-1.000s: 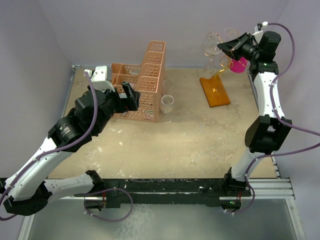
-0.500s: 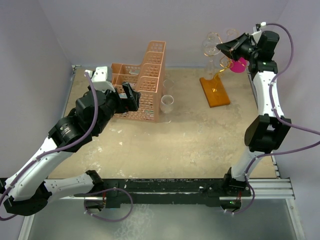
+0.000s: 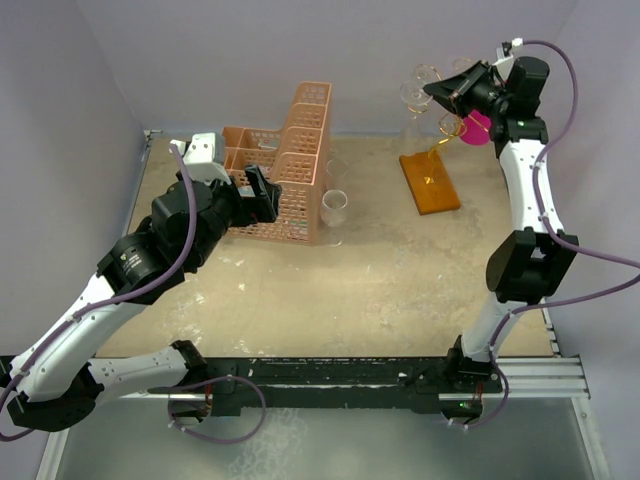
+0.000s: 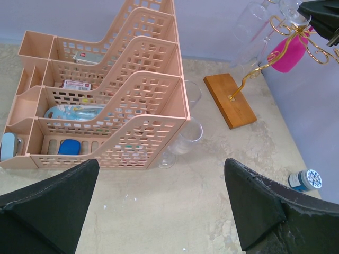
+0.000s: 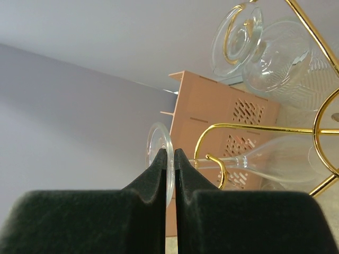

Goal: Take the wine glass off the wine glass rack
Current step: Pick up the wine glass from the wine rack.

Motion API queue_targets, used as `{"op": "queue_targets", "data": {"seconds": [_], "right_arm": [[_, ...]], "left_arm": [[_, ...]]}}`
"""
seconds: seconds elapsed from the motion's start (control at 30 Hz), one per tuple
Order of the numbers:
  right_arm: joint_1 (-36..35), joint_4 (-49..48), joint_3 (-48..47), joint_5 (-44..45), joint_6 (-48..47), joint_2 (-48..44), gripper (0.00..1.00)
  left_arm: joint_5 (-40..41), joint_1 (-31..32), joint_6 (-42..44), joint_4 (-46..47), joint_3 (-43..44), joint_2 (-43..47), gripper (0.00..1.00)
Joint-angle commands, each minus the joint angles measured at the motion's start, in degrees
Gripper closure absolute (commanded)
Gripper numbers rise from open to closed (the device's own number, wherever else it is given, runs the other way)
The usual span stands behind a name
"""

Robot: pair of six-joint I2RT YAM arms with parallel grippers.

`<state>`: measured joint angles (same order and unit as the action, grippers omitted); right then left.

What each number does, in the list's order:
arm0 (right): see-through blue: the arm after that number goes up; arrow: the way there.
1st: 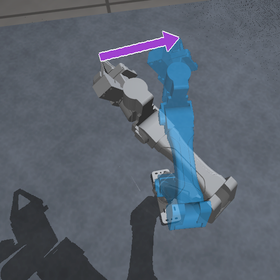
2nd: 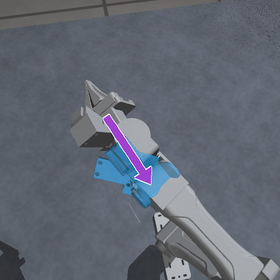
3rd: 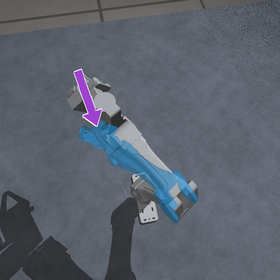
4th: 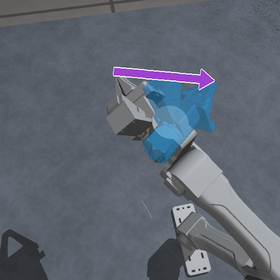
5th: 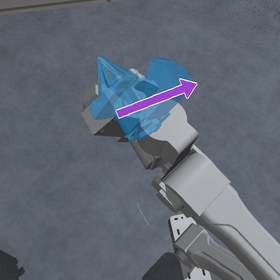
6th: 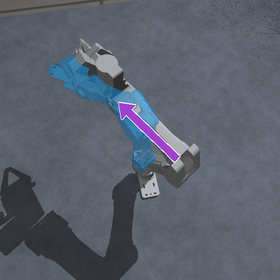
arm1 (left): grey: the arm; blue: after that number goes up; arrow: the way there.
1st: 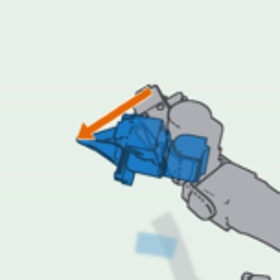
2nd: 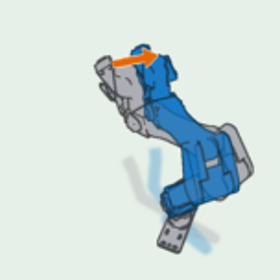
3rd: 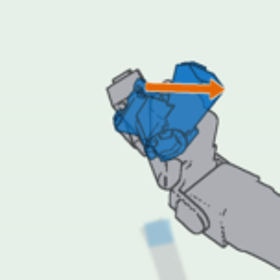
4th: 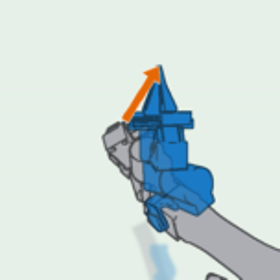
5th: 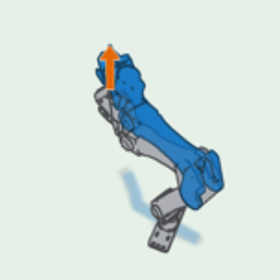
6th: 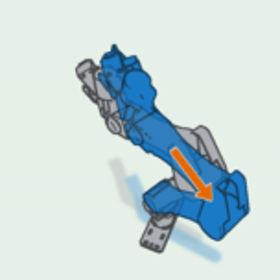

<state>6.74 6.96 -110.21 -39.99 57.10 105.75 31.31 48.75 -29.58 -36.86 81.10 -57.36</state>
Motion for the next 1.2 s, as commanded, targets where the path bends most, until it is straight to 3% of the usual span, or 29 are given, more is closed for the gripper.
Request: {"op": "queue_targets", "data": {"seconds": [0.0,0.5,1.17], "right_arm": [[-0.1,-4.7,-3.1,0.1,1.8,0.2,1.00],[-0.9,-6.0,-6.5,1.7,4.5,2.4,1.00],[5.0,-11.8,3.0,-2.9,7.6,-4.1,1.00]], "left_arm": [[-0.2,-0.2,-0.9,3.1,0.3,0.3,0.01],[0.2,-0.2,-0.7,2.8,0.6,0.4,0.01],[-0.5,-0.2,-1.3,2.5,0.9,0.3,0.01]]}}
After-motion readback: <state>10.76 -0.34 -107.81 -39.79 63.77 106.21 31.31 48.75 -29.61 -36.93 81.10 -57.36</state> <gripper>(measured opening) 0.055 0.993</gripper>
